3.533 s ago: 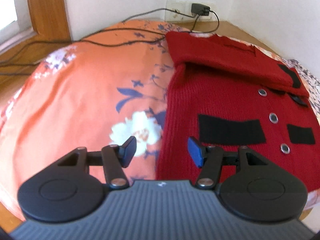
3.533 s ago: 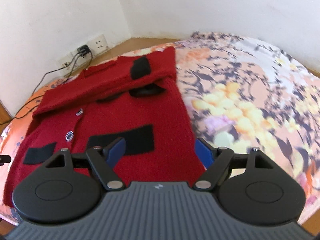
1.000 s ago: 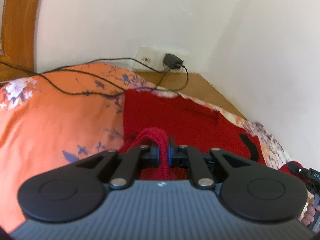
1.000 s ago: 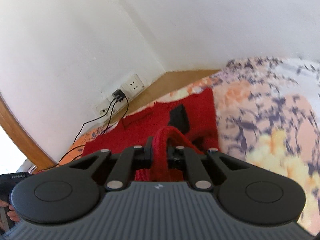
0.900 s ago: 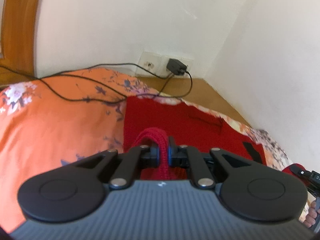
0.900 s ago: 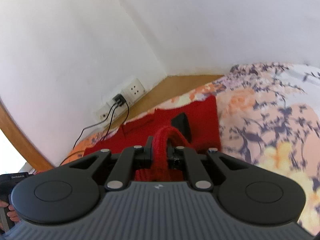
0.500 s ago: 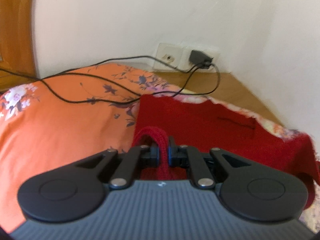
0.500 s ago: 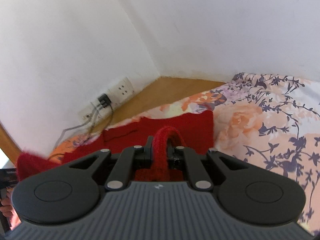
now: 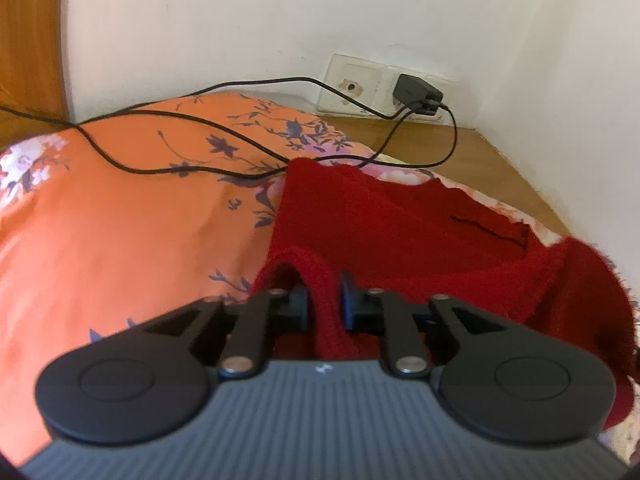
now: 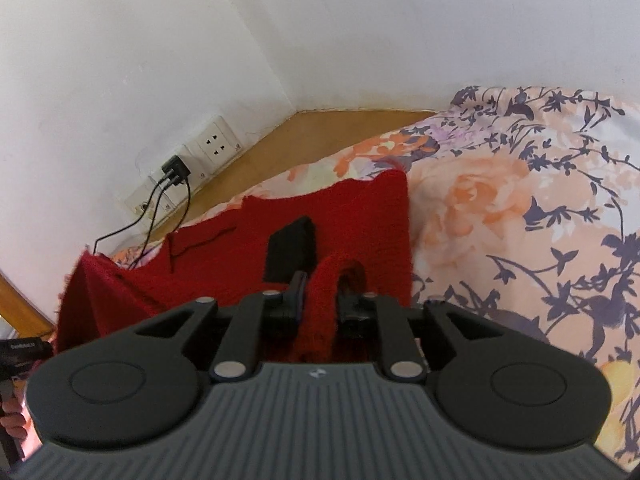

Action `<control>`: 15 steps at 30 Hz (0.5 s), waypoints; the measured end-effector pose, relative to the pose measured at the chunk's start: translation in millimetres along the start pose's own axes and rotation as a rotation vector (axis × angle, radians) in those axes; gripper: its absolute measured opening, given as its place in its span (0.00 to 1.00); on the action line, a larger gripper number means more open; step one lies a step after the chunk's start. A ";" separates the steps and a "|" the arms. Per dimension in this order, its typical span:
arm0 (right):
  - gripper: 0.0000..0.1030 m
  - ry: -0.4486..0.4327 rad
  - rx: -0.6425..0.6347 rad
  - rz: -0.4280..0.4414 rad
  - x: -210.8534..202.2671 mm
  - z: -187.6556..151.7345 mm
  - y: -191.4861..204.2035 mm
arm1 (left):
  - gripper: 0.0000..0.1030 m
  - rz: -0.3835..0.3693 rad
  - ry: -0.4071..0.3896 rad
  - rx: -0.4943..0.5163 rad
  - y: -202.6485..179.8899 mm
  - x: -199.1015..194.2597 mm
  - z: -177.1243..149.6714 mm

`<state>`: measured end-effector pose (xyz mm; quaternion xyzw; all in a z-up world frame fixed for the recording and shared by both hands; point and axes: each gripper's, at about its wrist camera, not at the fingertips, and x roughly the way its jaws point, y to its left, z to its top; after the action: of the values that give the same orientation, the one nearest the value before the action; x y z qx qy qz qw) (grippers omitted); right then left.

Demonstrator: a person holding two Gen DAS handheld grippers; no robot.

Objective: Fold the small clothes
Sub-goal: 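Grasp the hem with both grippers and fold it toward the collar, then open both grippers to release the folded hem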

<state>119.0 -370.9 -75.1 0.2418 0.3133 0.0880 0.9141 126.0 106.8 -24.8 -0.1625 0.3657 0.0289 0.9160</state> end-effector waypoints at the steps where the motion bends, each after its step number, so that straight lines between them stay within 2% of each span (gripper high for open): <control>1: 0.29 -0.002 0.000 -0.002 -2.6 -0.3 1.9 | 0.30 -0.008 0.004 -0.004 0.1 -2.4 1.1; 2: 0.37 -0.006 0.000 -0.002 -6.1 -0.7 4.6 | 0.34 -0.016 0.005 -0.006 -0.1 -5.7 1.9; 3: 0.47 -0.009 0.000 -0.001 -9.8 -1.2 7.0 | 0.42 -0.021 0.004 -0.005 -0.5 -8.7 3.0; 4: 0.52 -0.015 -0.003 0.001 -13.3 -1.6 9.6 | 0.48 -0.024 -0.002 0.000 -1.2 -12.0 4.1; 6: 0.67 -0.030 -0.017 0.005 -20.9 -1.7 15.9 | 0.51 -0.024 -0.012 0.025 -4.0 -17.9 6.3; 9: 0.77 -0.067 -0.056 -0.018 -30.9 -1.2 25.1 | 0.52 -0.029 -0.020 0.083 -8.5 -25.0 11.4; 15: 0.83 -0.095 -0.103 -0.052 -37.4 0.4 31.5 | 0.55 -0.007 -0.008 0.298 -19.3 -24.1 22.2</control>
<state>89.5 -355.4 -39.3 0.1902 0.2706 0.0687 0.9412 126.3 97.2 12.0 -0.0257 0.3617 -0.0282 0.9315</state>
